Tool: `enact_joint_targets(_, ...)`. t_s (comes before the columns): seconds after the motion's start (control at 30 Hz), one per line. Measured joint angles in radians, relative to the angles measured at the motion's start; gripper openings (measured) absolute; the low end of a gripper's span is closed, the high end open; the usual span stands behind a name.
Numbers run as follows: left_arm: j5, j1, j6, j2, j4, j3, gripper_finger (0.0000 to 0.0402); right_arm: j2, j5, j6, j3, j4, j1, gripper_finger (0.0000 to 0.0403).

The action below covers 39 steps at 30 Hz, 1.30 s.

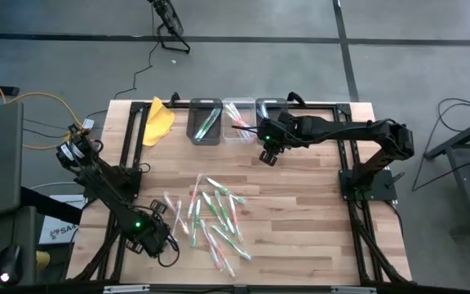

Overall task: Pick & Place Toothbrushes
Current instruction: Put the green toothbrush into the left black bin

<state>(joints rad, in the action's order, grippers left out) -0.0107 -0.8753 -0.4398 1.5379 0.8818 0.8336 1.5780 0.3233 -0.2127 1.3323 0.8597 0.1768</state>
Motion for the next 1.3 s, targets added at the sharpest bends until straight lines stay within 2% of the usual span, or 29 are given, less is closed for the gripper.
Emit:
enact_joint_targets(0.17,-0.026,0.062,0.013,-0.006,0.175,0.109,0.0007,0.000,0.000,0.000,0.000,0.000,0.000,0.0125)
enact_joint_targets(0.33,-0.053,0.128,0.074,-0.016,0.233,0.179,0.0007,0.000,0.000,0.000,0.000,0.000,0.000,0.0125)
enact_joint_targets(0.53,-0.256,0.238,0.252,-0.015,0.262,0.242,0.0007,0.000,0.000,0.004,0.000,0.000,0.000,0.0125)
enact_joint_targets(0.63,-0.368,0.352,0.205,-0.015,0.277,0.271,0.0006,0.000,-0.004,0.004,0.000,0.002,0.000,0.0125)
enact_joint_targets(0.77,-0.421,0.547,0.172,-0.015,0.304,0.295,0.0006,0.000,-0.010,0.004,0.000,0.004,0.000,0.0125)
enact_joint_targets(0.93,-0.423,0.817,0.176,-0.016,0.288,0.304,0.0006,0.000,-0.010,0.004,0.000,0.005,0.000,0.0125)
enact_joint_targets(1.07,-0.422,1.005,0.234,-0.016,0.261,0.305,0.0006,0.000,-0.009,-0.001,0.000,0.008,0.000,0.0125)
enact_joint_targets(1.2,-0.372,1.158,0.288,-0.016,0.252,0.354,0.0006,0.000,-0.008,-0.003,0.000,0.008,0.000,0.0125)
enact_joint_targets(1.3,-0.320,1.232,0.346,-0.016,0.222,0.415,0.0007,0.000,-0.008,-0.003,0.000,0.007,0.000,0.0125)
